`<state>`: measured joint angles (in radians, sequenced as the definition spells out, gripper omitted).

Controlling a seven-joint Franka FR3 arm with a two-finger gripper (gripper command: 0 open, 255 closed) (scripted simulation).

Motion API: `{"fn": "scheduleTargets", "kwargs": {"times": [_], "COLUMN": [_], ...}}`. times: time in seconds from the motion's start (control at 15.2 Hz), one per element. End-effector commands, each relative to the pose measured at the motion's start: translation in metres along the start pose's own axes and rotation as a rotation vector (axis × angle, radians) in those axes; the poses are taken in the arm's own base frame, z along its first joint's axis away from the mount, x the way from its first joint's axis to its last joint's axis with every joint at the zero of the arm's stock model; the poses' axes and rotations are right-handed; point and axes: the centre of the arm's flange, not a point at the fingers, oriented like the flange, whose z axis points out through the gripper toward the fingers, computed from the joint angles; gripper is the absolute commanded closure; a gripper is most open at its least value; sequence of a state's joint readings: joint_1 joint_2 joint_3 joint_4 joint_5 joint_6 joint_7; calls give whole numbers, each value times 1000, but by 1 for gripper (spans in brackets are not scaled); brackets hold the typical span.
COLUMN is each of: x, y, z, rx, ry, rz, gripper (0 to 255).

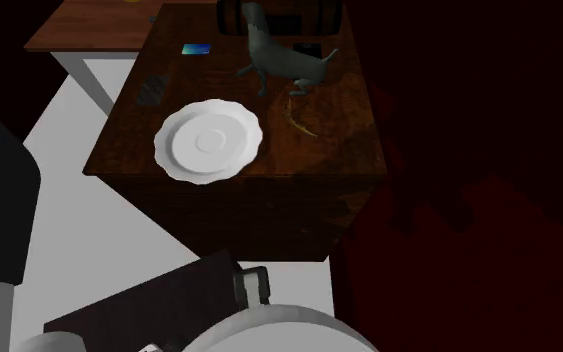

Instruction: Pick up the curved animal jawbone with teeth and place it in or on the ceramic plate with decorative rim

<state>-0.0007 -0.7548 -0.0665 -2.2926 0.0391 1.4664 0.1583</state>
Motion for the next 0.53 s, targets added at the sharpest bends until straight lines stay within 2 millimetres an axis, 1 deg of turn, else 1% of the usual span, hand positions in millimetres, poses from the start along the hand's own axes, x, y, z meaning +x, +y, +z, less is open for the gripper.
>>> {"fn": "scheduleTargets", "kwargs": {"times": [0.0, 0.26, 0.46], "x": [0, -7, -8], "y": [0, -50, -87], "z": [0, 15, 27], "rx": [0, 5, 8], "ry": [0, 10, 17], "rz": [0, 107, 188], "gripper": [0, 0, 0]}}
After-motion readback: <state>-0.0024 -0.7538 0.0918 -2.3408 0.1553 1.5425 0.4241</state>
